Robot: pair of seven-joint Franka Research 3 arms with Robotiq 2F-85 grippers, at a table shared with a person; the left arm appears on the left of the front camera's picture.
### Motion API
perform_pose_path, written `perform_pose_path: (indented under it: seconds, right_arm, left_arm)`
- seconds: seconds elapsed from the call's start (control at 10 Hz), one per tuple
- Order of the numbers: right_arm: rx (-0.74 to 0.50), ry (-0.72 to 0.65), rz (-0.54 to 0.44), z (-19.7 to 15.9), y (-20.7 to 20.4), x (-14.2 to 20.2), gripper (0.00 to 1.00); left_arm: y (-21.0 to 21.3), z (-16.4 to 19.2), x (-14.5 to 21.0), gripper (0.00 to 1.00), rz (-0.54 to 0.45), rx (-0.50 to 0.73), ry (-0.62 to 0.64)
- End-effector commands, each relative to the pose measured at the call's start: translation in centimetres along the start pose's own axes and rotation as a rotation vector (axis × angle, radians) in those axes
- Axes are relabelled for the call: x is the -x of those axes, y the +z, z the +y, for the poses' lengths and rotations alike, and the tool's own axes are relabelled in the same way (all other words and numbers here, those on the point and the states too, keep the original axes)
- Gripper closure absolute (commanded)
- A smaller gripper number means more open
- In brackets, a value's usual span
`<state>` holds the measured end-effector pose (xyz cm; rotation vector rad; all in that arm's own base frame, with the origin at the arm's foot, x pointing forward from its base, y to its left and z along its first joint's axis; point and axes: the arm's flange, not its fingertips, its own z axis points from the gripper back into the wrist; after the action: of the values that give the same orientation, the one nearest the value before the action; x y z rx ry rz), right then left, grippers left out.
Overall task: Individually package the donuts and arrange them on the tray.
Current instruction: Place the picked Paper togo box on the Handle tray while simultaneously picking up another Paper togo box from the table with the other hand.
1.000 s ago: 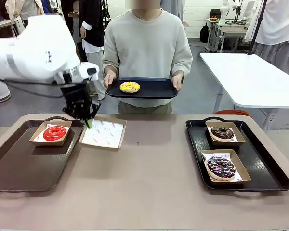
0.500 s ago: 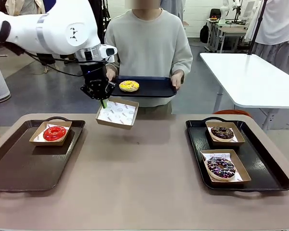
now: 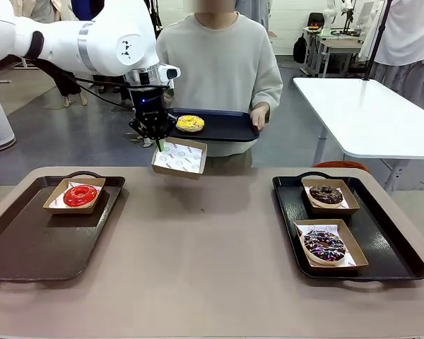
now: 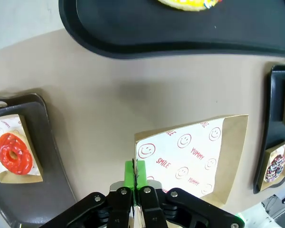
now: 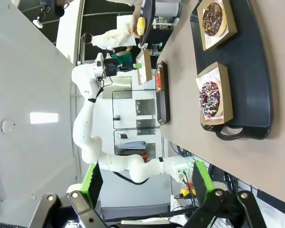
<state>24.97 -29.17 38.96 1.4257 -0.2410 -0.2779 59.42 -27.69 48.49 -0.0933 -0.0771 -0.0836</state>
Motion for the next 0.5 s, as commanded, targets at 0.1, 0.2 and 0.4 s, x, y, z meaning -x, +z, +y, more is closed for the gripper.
perform_pose_path:
  seconds: [0.1,0.2,0.4]
  right_arm:
    - [0.000,0.000,0.000,0.00,0.00,0.00,0.00]
    - [0.000,0.000,0.000,0.00,0.00,0.00,0.00]
    - [0.000,0.000,0.000,0.00,0.00,0.00,0.00]
  left_arm:
    - [-0.07,0.02,-0.92,1.00,0.013,-0.046,0.016]
    - [-0.28,0.22,-0.60,1.00,0.000,0.001,0.009]
    - [-0.28,0.22,-0.60,1.00,0.000,0.001,0.009]
